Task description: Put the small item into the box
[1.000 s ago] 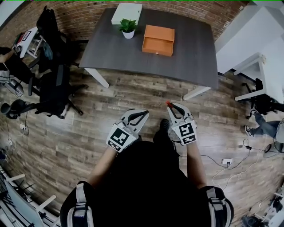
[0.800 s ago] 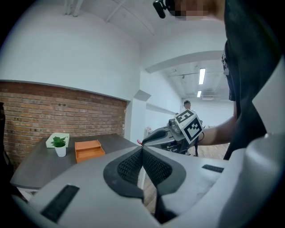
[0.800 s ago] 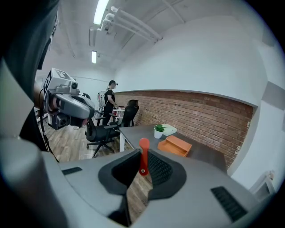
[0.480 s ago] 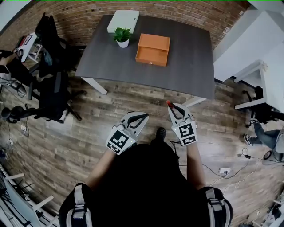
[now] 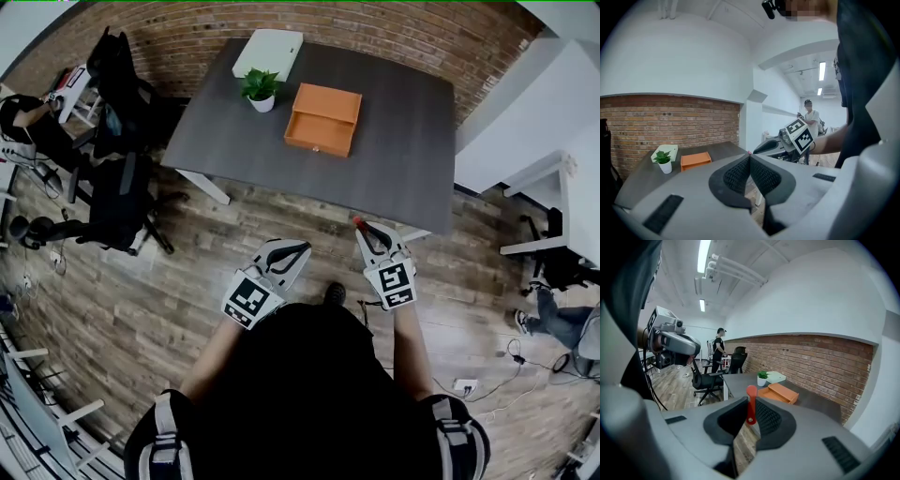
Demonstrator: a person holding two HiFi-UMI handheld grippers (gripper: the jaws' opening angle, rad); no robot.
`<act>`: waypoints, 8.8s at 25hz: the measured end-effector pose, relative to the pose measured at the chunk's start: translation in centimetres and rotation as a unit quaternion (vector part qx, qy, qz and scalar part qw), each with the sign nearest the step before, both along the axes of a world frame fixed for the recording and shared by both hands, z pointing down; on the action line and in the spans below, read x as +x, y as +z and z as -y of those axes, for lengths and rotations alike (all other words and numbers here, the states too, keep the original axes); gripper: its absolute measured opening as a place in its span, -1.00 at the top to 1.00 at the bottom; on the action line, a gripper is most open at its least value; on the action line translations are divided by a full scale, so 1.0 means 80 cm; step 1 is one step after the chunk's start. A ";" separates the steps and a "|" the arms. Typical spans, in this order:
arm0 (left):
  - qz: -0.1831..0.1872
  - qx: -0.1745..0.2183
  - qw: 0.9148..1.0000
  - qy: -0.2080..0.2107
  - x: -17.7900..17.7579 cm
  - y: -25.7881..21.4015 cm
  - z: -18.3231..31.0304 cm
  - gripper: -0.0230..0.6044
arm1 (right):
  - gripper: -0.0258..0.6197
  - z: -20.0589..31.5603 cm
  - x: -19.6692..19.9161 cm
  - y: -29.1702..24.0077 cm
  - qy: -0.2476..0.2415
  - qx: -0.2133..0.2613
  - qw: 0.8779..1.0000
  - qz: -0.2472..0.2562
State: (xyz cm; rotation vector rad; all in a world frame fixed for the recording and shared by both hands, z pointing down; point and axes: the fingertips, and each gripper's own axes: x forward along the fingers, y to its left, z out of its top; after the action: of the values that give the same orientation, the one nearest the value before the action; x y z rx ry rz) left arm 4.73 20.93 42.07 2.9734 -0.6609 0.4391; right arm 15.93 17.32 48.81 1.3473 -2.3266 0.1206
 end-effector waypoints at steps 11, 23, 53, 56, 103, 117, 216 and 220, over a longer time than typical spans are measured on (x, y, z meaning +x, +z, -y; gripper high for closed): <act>0.001 -0.015 0.999 -0.044 0.066 0.002 0.025 0.86 | 0.72 0.025 0.055 0.019 -0.040 -0.011 0.999 0.024; 0.015 -0.009 0.997 -0.080 0.107 0.006 0.043 0.86 | 0.72 0.048 0.085 0.034 -0.087 -0.016 0.995 0.036; -0.030 -0.023 0.993 0.114 0.051 0.020 0.297 0.86 | 0.72 0.248 -0.015 0.030 0.040 -0.034 0.999 -0.005; -0.034 -0.019 0.991 0.129 0.046 0.020 0.316 0.86 | 0.72 0.264 -0.027 0.031 0.048 -0.035 0.998 -0.009; -0.051 -0.034 0.997 0.036 -0.039 0.043 0.455 0.85 | 0.72 0.419 -0.074 0.038 -0.018 -0.041 0.997 -0.065; -0.031 -0.061 0.998 -0.009 -0.034 0.067 0.477 0.85 | 0.72 0.462 -0.034 0.100 -0.042 -0.085 0.992 -0.078; 0.029 -0.075 0.996 -0.049 -0.054 0.098 0.494 0.86 | 0.58 0.538 -0.048 0.343 -0.070 -0.272 0.950 -0.133; 0.028 -0.072 0.996 -0.048 -0.054 0.094 0.494 0.86 | 0.59 0.535 -0.049 0.337 -0.071 -0.264 0.953 -0.131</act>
State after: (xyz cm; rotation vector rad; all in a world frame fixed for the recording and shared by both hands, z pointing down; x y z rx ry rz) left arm 0.42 -18.58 49.55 2.7894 -0.7405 0.5393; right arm 12.02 -25.47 75.73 0.8691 -1.9653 0.4547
